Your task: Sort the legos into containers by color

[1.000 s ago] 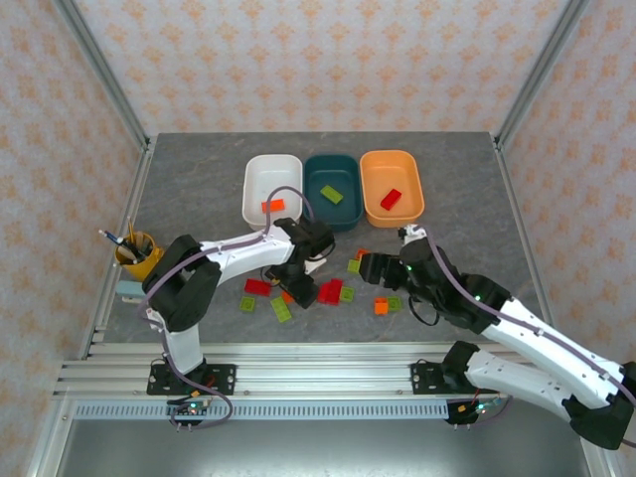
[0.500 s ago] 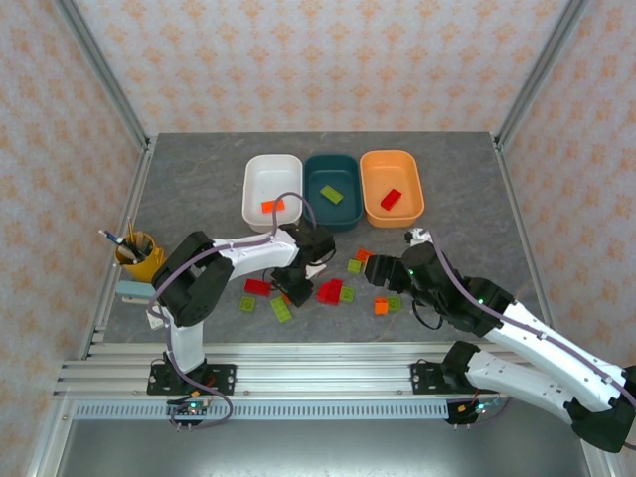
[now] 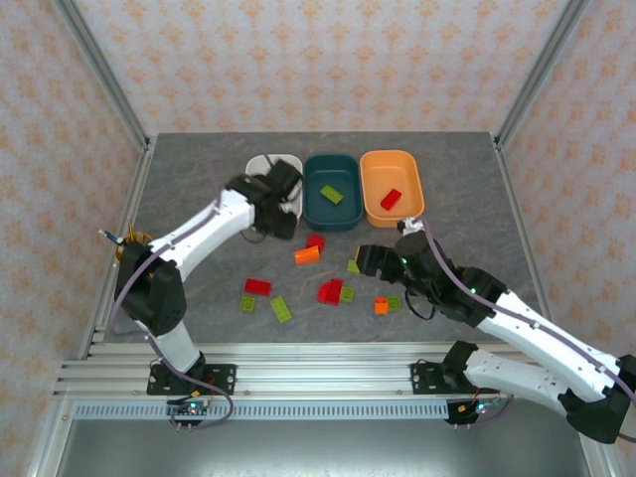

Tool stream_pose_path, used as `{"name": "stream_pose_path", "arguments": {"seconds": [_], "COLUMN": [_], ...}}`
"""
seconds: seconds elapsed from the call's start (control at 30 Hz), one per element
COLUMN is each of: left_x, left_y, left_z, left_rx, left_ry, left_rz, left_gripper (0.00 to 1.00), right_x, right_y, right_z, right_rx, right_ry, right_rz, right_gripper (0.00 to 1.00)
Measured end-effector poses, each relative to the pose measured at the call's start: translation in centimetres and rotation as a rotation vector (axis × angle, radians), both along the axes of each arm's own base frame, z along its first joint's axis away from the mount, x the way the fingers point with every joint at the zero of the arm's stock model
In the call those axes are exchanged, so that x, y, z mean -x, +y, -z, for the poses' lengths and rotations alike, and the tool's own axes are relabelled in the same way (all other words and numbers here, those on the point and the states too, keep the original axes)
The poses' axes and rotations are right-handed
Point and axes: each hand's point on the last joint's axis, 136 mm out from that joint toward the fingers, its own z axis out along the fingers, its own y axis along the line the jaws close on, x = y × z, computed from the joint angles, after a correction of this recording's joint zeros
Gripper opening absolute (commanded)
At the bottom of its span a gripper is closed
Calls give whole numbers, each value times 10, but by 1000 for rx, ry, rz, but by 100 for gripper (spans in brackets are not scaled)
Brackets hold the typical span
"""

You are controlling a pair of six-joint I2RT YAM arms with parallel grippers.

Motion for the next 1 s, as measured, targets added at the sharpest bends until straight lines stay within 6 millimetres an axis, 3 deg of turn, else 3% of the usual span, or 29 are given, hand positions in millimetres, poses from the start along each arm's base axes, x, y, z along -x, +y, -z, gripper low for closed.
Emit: {"name": "stream_pose_path", "arguments": {"seconds": [0.1,0.17,0.27,0.33,0.47,0.57,0.73,0.9,1.0], "left_x": [-35,-53,-76,-86,-92,-91,-92,-92,-91], "left_y": [22,31,38,42,49,52,53,55,56], "left_z": [-27,-30,-10,17,68,88,95,96,94], "left_rx": [8,-4,-33,-65,-140,-180,-201,-214,-214], "left_ry": [-65,-68,-24,35,157,210,234,242,244], "left_rz": [-121,-182,-246,-279,-318,-329,-344,-359,-365], "left_gripper": [34,34,34,34,34,36,41,58,63], "right_x": [-17,-31,-54,-69,-90,-96,-94,-94,-94], "right_y": [13,21,30,34,39,42,45,43,40], "right_z": [-12,-17,-22,-25,-31,-29,-24,-22,-20], "right_rx": [-33,-61,-97,-119,-155,-165,-173,-176,-171], "right_ry": [-19,-20,-15,-6,5,19,45,60,69], "right_rz": [3,9,21,31,42,36,23,30,40], "right_gripper": [88,88,88,88,88,88,88,88,88]}}
